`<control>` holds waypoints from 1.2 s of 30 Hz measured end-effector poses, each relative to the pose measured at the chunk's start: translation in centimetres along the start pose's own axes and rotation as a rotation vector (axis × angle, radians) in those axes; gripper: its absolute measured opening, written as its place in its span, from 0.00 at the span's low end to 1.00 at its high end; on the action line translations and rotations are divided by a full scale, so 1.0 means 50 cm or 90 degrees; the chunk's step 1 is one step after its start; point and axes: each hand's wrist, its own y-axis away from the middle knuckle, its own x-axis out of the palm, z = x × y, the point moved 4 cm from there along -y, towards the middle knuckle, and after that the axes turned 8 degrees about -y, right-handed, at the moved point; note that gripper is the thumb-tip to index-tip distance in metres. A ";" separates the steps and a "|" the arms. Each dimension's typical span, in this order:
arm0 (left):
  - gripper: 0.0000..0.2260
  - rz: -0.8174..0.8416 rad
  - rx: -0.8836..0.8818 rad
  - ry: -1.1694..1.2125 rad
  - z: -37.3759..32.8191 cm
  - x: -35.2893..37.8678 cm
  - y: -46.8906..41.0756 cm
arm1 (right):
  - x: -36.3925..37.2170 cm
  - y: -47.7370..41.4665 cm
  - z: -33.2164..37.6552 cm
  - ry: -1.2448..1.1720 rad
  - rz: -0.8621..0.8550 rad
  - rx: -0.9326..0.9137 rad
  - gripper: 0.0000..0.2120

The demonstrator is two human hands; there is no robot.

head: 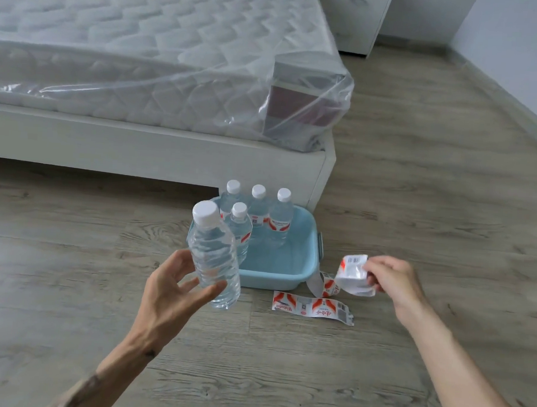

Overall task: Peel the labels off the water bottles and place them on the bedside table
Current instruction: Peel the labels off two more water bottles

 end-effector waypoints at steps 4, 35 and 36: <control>0.30 -0.033 -0.035 -0.007 0.066 -0.010 0.012 | 0.040 0.002 -0.078 0.108 0.041 0.024 0.09; 0.30 -0.150 -0.060 -0.155 0.307 -0.036 0.025 | 0.514 0.008 0.164 0.186 0.229 -0.372 0.15; 0.29 -0.157 -0.042 -0.166 0.292 -0.041 0.027 | 0.515 0.007 0.161 0.185 0.219 -0.376 0.14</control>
